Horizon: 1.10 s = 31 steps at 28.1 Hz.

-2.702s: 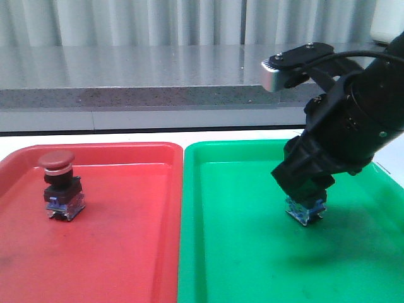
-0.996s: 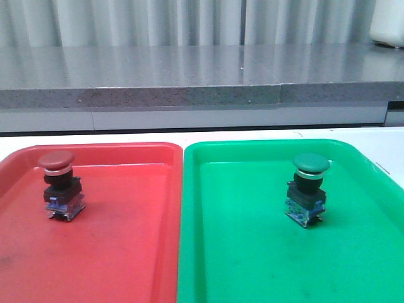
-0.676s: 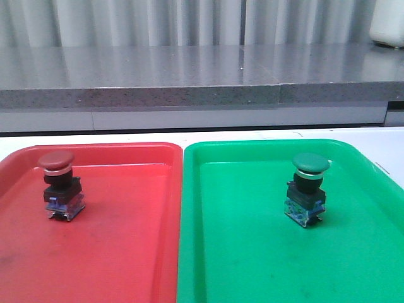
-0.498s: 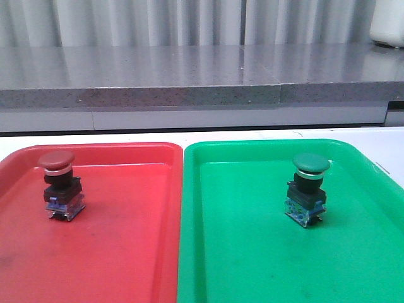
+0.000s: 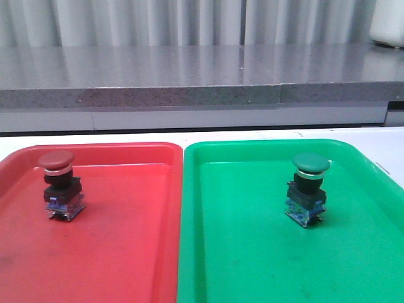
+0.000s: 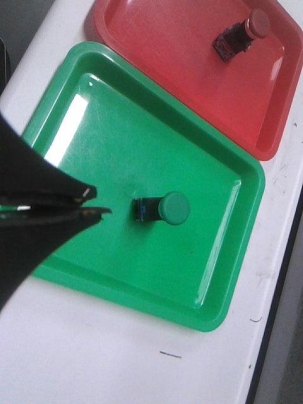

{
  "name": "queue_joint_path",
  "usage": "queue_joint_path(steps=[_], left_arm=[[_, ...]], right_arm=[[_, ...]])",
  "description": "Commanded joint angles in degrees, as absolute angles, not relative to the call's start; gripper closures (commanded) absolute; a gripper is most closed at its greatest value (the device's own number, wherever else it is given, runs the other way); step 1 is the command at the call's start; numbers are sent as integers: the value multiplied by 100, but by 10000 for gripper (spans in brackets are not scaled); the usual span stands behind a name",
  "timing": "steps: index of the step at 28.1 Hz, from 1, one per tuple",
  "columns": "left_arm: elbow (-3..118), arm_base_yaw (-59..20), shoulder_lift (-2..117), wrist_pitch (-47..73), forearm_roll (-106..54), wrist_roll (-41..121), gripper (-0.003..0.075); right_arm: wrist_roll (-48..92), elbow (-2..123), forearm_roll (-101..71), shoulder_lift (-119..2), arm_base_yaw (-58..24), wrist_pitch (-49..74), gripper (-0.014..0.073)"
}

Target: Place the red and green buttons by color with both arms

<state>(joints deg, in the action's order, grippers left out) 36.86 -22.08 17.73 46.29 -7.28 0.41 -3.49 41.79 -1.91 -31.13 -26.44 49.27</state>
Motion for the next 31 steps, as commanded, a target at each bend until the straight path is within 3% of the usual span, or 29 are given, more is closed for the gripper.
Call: queue_joint_path(steps=[1, 6, 8, 18, 26, 31], left_arm=[[3809, -2248, 1830, 4237, -458, 0, 235], [3661, -2248, 1830, 4237, 96, 0, 633], [3600, -2248, 1830, 4237, 96, 0, 741], [3532, -2199, 1741, 4024, 306, 0, 740], [1906, -769, 726, 1555, -71, 0, 740], [1056, -141, 359, 815, -266, -54, 740]], right_arm=[[-345, 4317, -187, -3120, -2650, 4592, 701], [-345, 4317, -187, -3120, -2650, 4603, 701], [-345, 4317, -187, -3120, -2650, 4610, 701], [-345, 4317, -187, -3120, -2650, 4616, 701], [-345, 4317, -187, -3120, -2650, 4616, 701], [-345, 4317, -187, -3120, -2650, 4616, 701]])
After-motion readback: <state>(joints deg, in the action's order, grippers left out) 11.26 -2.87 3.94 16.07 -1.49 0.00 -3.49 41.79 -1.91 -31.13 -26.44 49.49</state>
